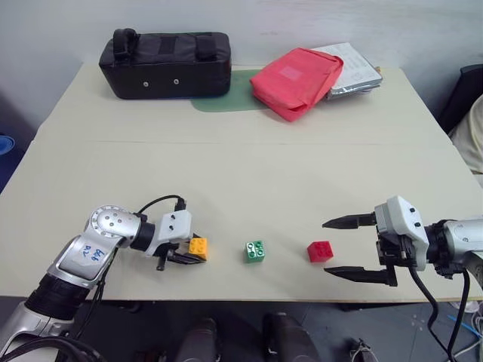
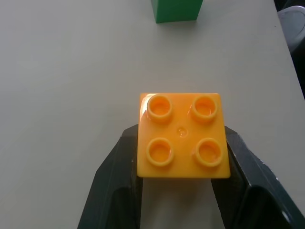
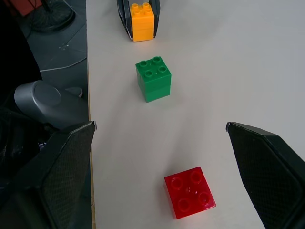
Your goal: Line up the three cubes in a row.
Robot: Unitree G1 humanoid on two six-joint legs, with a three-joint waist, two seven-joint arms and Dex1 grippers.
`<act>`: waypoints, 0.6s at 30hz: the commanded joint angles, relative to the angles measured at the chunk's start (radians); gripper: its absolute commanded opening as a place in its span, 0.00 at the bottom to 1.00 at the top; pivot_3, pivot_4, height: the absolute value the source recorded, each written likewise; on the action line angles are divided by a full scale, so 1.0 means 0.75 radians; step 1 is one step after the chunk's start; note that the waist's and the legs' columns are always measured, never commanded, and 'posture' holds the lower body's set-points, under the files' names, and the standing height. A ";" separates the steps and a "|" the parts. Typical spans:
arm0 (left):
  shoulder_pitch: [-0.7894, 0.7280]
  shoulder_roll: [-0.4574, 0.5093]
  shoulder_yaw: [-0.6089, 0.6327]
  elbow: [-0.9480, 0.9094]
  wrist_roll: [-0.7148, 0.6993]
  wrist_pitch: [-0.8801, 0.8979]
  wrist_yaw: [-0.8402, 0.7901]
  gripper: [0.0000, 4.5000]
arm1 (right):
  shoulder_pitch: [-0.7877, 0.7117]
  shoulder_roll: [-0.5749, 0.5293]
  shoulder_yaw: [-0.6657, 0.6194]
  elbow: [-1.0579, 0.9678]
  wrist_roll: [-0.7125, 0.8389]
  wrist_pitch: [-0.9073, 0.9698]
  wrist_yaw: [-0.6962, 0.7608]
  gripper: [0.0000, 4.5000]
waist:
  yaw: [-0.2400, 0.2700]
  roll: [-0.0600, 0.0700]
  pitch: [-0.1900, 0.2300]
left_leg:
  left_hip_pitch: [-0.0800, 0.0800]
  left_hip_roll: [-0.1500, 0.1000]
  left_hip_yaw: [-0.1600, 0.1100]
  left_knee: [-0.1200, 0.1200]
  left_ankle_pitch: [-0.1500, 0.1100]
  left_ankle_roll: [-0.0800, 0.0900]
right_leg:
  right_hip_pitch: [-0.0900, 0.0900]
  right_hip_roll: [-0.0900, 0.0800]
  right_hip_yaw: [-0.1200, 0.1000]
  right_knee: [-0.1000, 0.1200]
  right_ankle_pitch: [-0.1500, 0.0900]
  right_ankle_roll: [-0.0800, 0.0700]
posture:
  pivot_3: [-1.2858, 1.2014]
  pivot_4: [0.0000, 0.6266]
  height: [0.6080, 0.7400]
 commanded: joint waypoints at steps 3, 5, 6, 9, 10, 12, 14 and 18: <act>0.017 0.033 0.055 0.044 -0.003 -0.105 -0.030 0.34 | -0.009 -0.013 -0.038 -0.019 0.030 -0.001 -0.005 1.00 | 0.006 0.000 0.000 | 0.000 0.000 0.000 0.000 0.000 0.000 | 0.000 0.000 0.000 0.000 0.000 0.000 | 0.52 0.24 1.00; 0.018 0.034 0.059 0.065 -0.013 -0.119 -0.046 0.34 | -0.018 -0.013 -0.028 -0.011 0.024 -0.005 -0.004 1.00 | 0.011 0.000 0.000 | 0.000 0.000 0.000 0.000 0.000 0.000 | 0.000 0.000 0.000 0.000 0.000 0.000 | 0.52 0.24 1.00; 0.022 0.032 0.059 0.070 -0.016 -0.122 -0.050 0.34 | -0.021 -0.012 -0.025 -0.008 0.021 -0.008 -0.003 1.00 | 0.014 0.000 0.000 | 0.000 0.000 0.000 0.000 0.000 0.000 | 0.000 0.000 0.000 0.000 0.000 0.000 | 0.52 0.24 1.00; 0.040 0.038 0.043 0.077 -0.007 -0.150 -0.077 0.34 | -0.036 -0.012 -0.012 0.005 0.011 -0.013 0.001 1.00 | 0.015 0.000 0.000 | 0.000 0.000 0.000 0.000 0.000 0.000 | 0.000 0.000 0.000 -0.001 0.000 0.000 | 0.52 0.24 1.00; 0.042 0.038 0.041 0.079 -0.007 -0.149 -0.083 0.34 | -0.041 -0.013 -0.009 0.008 0.009 -0.014 0.003 1.00 | 0.015 0.000 0.000 | 0.000 0.000 0.000 0.000 0.000 0.000 | 0.000 0.000 0.000 -0.001 0.000 0.000 | 0.52 0.24 1.00; 0.048 0.035 0.043 0.079 -0.011 -0.144 -0.084 0.34 | -0.047 -0.016 -0.007 0.012 0.008 -0.014 0.009 1.00 | 0.015 0.000 0.000 | 0.000 0.000 0.000 0.000 0.000 0.000 | 0.000 0.000 0.000 -0.001 0.000 0.000 | 0.52 0.24 1.00; 0.059 0.032 0.046 0.082 -0.011 -0.151 -0.083 0.50 | -0.054 -0.021 -0.005 0.019 0.004 -0.015 0.017 1.00 | 0.015 0.000 0.000 | 0.000 0.000 0.000 0.000 0.000 0.000 | 0.001 0.000 0.000 -0.001 0.000 0.000 | 0.52 0.24 1.00; 0.068 0.040 0.068 0.085 -0.021 -0.154 -0.095 0.75 | -0.048 -0.029 -0.011 0.033 -0.005 -0.022 0.035 1.00 | 0.015 0.000 0.000 | 0.001 0.000 0.000 0.000 0.000 0.000 | 0.001 0.000 0.000 -0.001 0.000 0.000 | 0.52 0.24 1.00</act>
